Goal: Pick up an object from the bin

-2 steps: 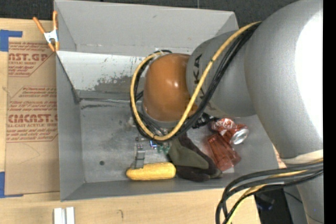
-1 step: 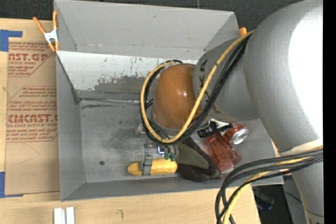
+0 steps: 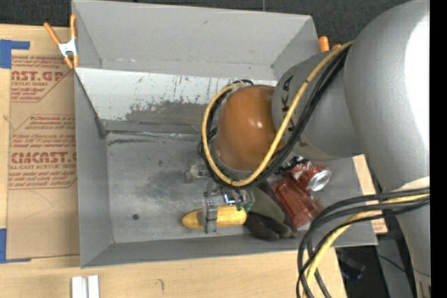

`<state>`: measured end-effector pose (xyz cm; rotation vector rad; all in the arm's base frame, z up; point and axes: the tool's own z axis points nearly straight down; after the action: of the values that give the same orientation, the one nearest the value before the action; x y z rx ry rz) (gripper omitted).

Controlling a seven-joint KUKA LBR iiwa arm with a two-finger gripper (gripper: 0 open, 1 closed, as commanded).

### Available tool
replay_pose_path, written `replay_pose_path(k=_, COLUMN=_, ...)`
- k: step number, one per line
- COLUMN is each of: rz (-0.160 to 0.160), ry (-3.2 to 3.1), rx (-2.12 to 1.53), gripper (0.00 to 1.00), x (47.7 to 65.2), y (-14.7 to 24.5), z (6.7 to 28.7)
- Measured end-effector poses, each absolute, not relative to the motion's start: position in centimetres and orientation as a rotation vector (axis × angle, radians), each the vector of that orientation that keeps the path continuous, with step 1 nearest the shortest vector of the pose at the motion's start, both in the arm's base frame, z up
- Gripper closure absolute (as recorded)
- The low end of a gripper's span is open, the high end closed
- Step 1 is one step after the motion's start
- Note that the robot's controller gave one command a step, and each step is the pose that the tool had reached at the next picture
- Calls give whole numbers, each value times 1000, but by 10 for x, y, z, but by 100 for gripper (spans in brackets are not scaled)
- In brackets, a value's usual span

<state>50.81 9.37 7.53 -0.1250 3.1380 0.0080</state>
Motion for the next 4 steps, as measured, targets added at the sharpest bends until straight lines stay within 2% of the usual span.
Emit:
replay_pose_path(k=1, rz=8, ry=3112, rx=-405, gripper=0, x=498, y=62, z=74)
replay_pose_path(k=2, rz=5, ry=3126, rx=-286, gripper=100, x=498, y=49, z=73)
replay_pose_path(k=4, rz=6, ry=3125, rx=-289, gripper=100, x=498, y=49, z=74)
